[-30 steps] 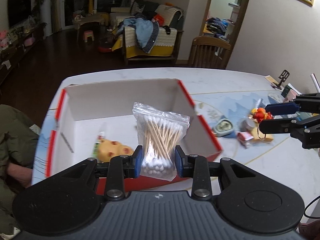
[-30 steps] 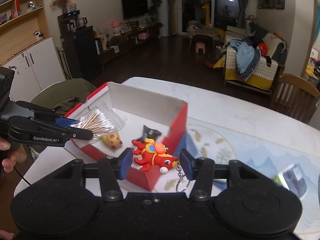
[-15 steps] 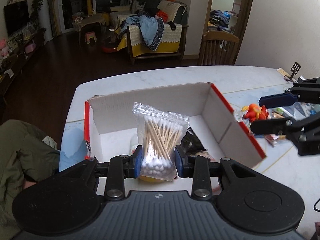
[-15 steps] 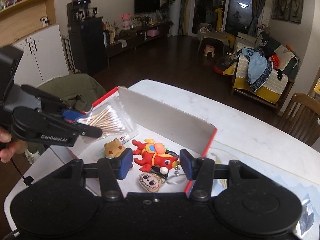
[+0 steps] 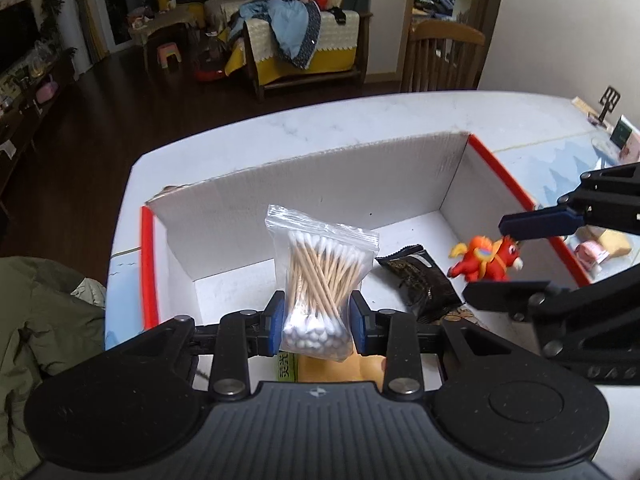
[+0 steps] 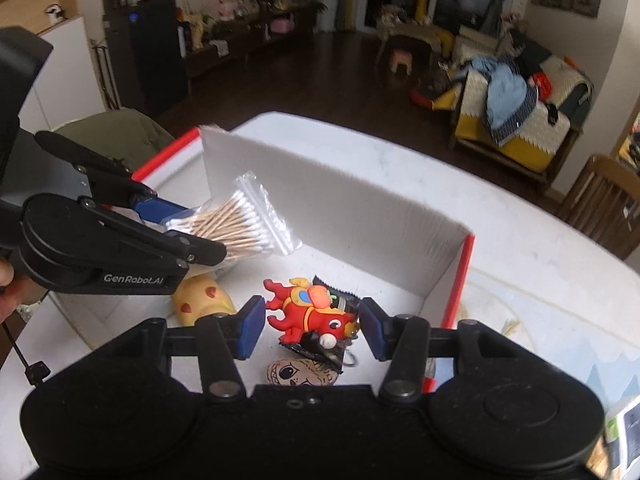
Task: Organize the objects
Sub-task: 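Carry the swab bag and dragon keychain into the red box with both tools, then open both tools to release the swab bag and keychain in the box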
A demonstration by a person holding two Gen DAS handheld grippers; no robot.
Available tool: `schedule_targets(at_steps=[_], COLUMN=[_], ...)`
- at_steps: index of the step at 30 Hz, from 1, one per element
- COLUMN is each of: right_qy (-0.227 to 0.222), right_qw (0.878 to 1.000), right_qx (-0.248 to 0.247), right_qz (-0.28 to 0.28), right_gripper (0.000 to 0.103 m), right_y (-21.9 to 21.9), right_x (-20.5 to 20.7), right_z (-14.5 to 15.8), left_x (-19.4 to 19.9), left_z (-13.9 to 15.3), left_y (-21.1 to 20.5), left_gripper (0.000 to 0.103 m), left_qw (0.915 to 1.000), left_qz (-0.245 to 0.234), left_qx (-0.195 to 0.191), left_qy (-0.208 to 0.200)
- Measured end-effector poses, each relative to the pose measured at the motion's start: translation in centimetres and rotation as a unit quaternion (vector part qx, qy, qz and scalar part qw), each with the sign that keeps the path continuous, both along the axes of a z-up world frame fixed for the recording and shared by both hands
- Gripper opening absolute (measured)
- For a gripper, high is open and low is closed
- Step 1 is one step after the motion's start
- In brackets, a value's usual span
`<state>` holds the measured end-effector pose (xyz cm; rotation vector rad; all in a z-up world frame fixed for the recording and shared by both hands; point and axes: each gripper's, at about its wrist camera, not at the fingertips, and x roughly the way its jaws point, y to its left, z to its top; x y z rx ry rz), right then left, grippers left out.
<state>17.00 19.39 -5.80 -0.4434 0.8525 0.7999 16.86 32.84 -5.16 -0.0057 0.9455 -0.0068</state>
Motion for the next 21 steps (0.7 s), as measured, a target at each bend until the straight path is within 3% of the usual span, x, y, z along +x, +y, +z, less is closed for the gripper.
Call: schedule_targets(at_steps=[9, 21], right_qy=[0.016, 0.041], right_qw=[0.999, 0.997], right_qx=[-0.03, -0.055], right_qz=[-0.007, -0.018], right_gripper=[0.051, 0.052], right_y=[1.3, 1.9], right_x=[0.0, 0.4], right_z=[-2.3, -4.0], left_x=[2.6, 4.4], left_z=[-2.0, -3.1], left_y=[-0.4, 0.1], left_gripper=[0.032, 0.032], left_qw=[0.9986, 0.9964], left_qz=[-0.022, -0.02], left_qx=[0.003, -0.012], left_qy=[0.047, 0.081])
